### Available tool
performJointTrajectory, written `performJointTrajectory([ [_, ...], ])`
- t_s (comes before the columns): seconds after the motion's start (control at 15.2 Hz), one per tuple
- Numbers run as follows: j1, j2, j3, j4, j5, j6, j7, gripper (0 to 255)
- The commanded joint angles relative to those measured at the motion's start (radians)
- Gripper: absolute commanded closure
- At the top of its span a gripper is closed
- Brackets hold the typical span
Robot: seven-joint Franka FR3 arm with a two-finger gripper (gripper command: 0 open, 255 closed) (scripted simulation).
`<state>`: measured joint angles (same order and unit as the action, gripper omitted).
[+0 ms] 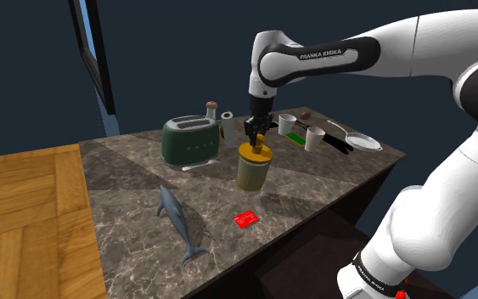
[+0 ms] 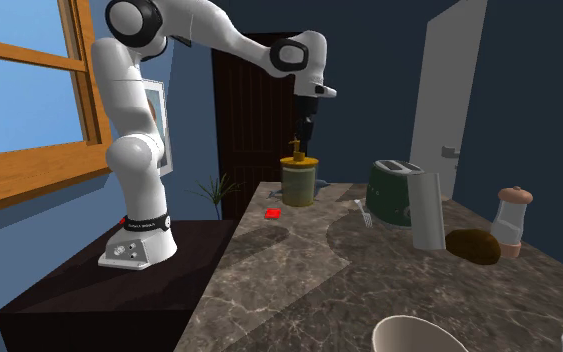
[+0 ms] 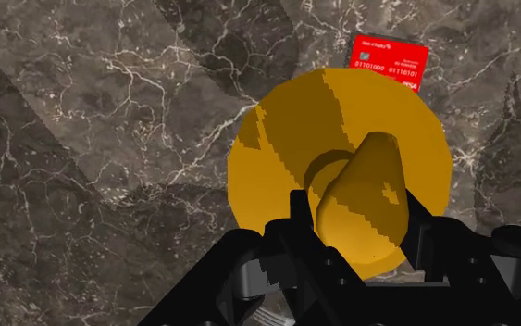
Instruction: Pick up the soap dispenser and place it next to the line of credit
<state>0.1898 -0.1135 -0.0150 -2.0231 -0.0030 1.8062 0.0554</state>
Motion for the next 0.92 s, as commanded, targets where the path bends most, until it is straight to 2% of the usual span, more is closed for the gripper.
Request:
performJointTrajectory([
  [0.0,-0.001,0.006,-0.001,-0.021,0.000,0.029,-0.002,255],
  [0.86,-0.001,0.049,-0.001,-0.131,0.000,0.182,-0.002,255],
])
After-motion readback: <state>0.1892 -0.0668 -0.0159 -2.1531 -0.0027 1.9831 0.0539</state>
